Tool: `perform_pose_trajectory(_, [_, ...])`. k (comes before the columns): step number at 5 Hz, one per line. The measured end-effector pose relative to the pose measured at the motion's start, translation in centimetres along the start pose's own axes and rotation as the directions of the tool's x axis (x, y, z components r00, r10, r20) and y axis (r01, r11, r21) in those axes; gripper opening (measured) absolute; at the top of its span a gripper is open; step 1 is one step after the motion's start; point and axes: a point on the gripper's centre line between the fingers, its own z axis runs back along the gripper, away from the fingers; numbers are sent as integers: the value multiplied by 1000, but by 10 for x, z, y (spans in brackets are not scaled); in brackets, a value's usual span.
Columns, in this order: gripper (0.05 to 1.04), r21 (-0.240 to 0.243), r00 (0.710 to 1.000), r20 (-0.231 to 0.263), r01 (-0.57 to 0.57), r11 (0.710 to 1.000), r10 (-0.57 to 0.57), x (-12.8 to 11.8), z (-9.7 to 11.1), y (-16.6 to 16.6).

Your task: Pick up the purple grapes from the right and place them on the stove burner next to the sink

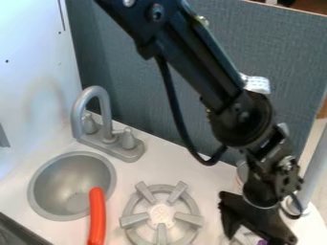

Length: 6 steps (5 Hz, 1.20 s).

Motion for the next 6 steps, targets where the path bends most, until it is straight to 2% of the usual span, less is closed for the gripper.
perform_pose_trajectory(2, [1009,10,999,-37,18,1000,-18,12,-24,-10])
perform_pose_trajectory(4, [1009,56,994,-109,39,998,-33,13,-45,-17])
perform_pose_trajectory(5, [955,68,990,-140,38,997,-28,9,-54,-17])
perform_pose_trajectory(6, [699,47,992,-127,35,998,-29,11,-55,-21])
